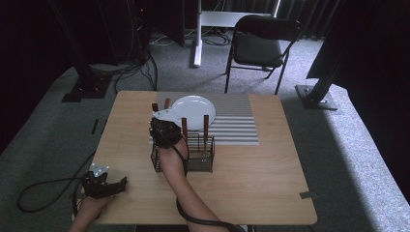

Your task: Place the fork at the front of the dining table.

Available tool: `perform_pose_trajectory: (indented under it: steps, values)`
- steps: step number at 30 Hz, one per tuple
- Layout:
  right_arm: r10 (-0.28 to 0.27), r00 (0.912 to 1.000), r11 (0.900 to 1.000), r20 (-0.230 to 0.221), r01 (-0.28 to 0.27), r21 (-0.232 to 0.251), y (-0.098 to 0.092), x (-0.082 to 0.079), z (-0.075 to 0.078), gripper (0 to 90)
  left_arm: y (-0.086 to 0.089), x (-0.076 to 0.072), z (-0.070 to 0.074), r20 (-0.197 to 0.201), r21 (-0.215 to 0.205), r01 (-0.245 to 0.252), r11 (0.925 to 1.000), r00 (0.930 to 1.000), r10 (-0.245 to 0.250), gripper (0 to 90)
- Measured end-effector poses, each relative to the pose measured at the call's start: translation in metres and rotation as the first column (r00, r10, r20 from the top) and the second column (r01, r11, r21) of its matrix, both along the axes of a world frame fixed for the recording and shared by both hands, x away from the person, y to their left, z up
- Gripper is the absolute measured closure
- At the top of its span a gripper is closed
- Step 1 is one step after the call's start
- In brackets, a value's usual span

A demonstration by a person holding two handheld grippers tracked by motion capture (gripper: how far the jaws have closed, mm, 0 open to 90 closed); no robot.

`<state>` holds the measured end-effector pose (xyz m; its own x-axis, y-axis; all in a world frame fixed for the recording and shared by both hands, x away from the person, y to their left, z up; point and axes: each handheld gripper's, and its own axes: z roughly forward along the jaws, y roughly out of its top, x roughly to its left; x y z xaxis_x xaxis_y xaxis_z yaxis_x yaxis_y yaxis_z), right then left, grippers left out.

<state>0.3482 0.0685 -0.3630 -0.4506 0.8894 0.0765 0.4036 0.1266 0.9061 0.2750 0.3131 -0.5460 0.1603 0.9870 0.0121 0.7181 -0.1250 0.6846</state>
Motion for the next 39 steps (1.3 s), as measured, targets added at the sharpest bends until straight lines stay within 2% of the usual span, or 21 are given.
perform_pose_trajectory:
  steps: [9,17,21,29,32,39]
  values:
    - [0.004,0.9996,0.999,0.026,-0.005,0.032,-0.006,0.008,0.029,75.8,0.000,0.000,0.000,0.001,0.001,0.000,1.0000,1.0000,0.000,1.1]
    - [-0.002,0.9993,0.999,0.038,0.001,0.039,-0.006,0.020,0.045,75.8,0.000,0.000,0.000,0.001,-0.002,-0.002,1.0000,1.0000,0.002,1.2]
    - [-0.003,0.9983,0.999,0.058,0.001,0.041,-0.008,0.030,0.052,75.8,0.000,0.000,0.000,-0.001,0.000,0.001,1.0000,1.0000,-0.001,1.1]
    - [-0.033,0.9980,0.999,0.054,0.032,0.034,-0.017,0.053,0.060,75.8,0.000,0.000,0.000,-0.001,0.001,0.001,1.0000,1.0000,-0.001,1.1]
    - [-0.055,0.9972,0.998,0.051,0.053,0.036,-0.027,0.063,0.061,75.8,0.000,0.000,0.000,-0.001,0.002,0.002,1.0000,1.0000,-0.002,1.1]
    - [-0.121,0.9918,0.993,0.040,0.121,0.005,-0.055,0.084,0.058,75.8,0.000,0.000,0.000,0.000,0.003,0.002,1.0000,1.0000,-0.002,1.1]
